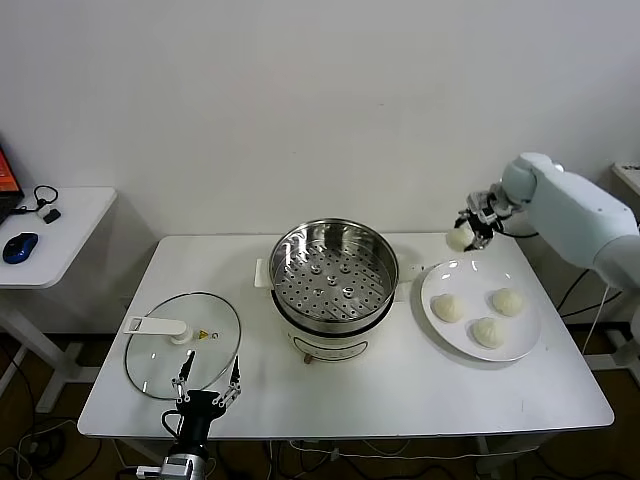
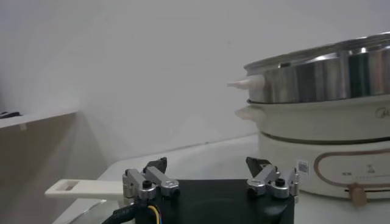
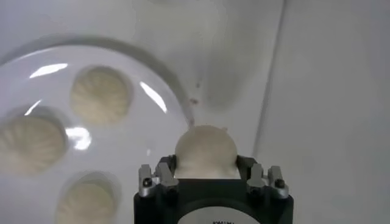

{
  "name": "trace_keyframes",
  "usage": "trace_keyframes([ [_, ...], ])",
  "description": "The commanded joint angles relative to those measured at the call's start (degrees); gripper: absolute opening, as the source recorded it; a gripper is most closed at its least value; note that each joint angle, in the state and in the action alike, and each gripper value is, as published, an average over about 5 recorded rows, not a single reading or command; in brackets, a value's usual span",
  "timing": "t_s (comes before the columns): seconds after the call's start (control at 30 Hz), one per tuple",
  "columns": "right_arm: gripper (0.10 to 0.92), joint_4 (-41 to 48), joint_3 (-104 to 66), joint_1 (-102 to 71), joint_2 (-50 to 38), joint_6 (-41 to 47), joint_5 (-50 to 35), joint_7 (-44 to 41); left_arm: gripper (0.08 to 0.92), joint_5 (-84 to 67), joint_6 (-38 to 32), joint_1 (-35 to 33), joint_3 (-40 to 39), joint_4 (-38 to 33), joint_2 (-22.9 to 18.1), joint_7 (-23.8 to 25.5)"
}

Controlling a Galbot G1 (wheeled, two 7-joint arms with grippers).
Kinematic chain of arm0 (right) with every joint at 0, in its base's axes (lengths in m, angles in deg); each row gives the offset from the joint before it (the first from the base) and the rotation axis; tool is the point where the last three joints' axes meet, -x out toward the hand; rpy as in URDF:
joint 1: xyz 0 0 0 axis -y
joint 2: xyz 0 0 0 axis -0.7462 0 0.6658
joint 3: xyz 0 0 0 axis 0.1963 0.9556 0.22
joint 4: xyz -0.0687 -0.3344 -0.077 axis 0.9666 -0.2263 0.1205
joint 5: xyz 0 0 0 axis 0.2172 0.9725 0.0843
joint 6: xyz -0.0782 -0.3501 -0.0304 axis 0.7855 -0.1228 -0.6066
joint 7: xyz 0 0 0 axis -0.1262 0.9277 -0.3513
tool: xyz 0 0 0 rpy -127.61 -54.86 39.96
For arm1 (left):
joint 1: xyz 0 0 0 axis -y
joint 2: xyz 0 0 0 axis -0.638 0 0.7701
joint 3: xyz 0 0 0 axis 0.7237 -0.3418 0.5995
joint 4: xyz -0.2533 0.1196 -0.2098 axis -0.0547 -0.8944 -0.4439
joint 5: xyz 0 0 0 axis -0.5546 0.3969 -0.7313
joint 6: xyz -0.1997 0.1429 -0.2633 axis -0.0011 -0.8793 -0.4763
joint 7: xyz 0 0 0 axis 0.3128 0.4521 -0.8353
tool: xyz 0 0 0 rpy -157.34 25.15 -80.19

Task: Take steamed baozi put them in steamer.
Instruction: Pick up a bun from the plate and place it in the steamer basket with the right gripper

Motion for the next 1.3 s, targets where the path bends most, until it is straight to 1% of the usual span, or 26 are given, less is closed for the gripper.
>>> trace_keyframes([
  [0.03,0.662,-13.6,20.1,18.9,0.9,-15.5,-17.3,1.8,0.823,0.0,0.1,-0.1,-0.1,0.0,0.2,0.0],
  [0.2,0.662,-17.0,25.6,23.0,5.7,-26.6,-20.2,3.2,0.823,0.1,0.1,0.0,-0.3,-0.2,0.1,0.0],
  [0.33,0.665,-14.7,28.1,23.3,11.4,-31.8,-22.2,0.5,0.823,0.4,0.2,0.1,-0.6,-0.3,-0.2,-0.1],
  [0.53,0.67,-7.9,28.5,20.1,20.3,-32.0,-24.2,-5.7,0.823,0.6,0.1,0.2,-0.9,-0.4,-0.7,-0.1],
  [0.8,0.67,-4.2,27.2,16.2,27.6,-32.0,-24.7,-7.7,0.823,0.2,0.1,0.6,-0.6,-0.5,-0.9,-0.1],
  [0.93,0.67,-2.1,26.2,13.5,29.1,-32.0,-21.5,-8.4,0.823,0.1,0.0,0.7,-0.6,-0.7,-0.9,-0.1],
  [1.17,0.67,3.5,21.4,8.6,30.7,-32.0,-11.8,-9.7,0.823,0.1,-0.3,0.8,-0.6,-0.6,-0.8,-0.1],
  [1.3,0.67,5.9,20.2,7.3,31.4,-32.0,-10.3,-10.2,0.823,-0.1,-0.3,0.9,-0.5,-0.4,-0.7,-0.1],
])
